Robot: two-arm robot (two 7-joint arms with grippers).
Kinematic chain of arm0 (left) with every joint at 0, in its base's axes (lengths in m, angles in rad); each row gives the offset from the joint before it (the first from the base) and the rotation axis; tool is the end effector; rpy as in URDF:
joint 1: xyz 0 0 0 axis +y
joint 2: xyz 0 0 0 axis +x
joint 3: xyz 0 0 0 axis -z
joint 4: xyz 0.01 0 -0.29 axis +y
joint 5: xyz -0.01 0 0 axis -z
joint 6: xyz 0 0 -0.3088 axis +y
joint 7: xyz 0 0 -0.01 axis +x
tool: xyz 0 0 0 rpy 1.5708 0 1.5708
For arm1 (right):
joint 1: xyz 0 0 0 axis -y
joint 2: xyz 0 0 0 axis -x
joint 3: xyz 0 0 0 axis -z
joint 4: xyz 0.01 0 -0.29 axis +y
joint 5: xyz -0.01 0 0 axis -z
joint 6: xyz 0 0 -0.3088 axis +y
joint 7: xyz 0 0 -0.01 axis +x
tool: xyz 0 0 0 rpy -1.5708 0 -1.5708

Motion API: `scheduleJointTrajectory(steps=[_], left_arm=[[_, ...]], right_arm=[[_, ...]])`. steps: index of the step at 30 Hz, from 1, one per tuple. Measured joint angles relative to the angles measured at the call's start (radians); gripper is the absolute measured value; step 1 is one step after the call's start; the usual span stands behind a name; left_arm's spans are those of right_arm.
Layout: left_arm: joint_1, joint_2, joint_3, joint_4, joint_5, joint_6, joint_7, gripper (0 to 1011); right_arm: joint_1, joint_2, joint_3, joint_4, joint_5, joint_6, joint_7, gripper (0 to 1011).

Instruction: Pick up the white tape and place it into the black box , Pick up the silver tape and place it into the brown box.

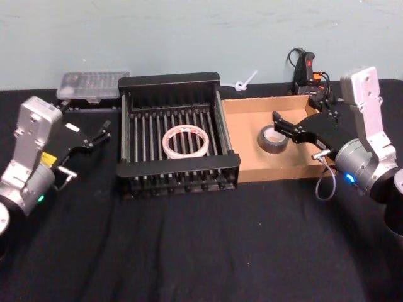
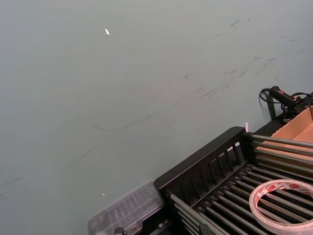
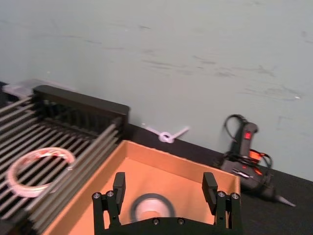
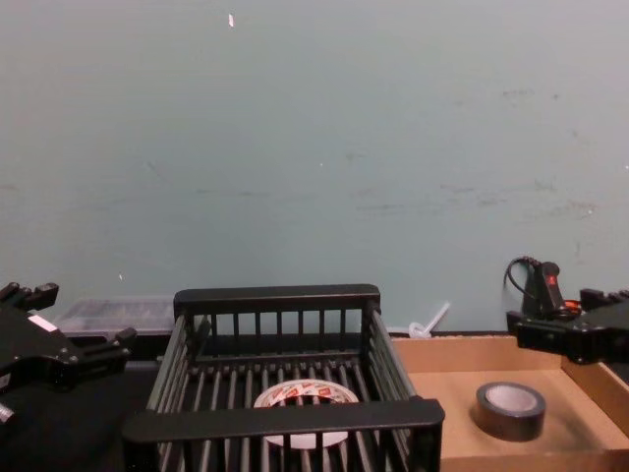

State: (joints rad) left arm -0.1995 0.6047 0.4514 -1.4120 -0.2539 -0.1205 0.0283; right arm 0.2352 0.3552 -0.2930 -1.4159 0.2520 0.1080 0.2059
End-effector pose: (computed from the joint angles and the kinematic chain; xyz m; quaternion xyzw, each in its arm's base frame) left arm 0.3581 0.0827 -0.3023 0.1415 -0.1325 0.5799 0.7913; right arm 0.3849 -0.0340 -0.2788 -0.0968 -0.0094 -0.5438 0.8335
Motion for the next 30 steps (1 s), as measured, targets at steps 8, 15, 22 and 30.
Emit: scheduleJointTrajectory(steps=[8,15,22,30], left_arm=[[0.0,0.0,0.0,0.0,0.0,0.0,0.0,1001],[0.0,0.0,0.0,0.0,0.0,0.0,0.0,1001],[0.0,0.0,0.0,0.0,0.0,0.0,0.0,1001],[0.0,0.0,0.0,0.0,0.0,0.0,0.0,1001]], right_arm=[[0.031,-0.038,0.021,0.071,-0.045,-0.02,-0.048,1000],[0.056,-0.065,0.031,0.127,-0.072,-0.028,-0.066,1000],[0.066,-0.075,0.035,0.145,-0.081,-0.029,-0.066,1002],[0.064,-0.072,0.034,0.141,-0.08,-0.029,-0.066,1000]])
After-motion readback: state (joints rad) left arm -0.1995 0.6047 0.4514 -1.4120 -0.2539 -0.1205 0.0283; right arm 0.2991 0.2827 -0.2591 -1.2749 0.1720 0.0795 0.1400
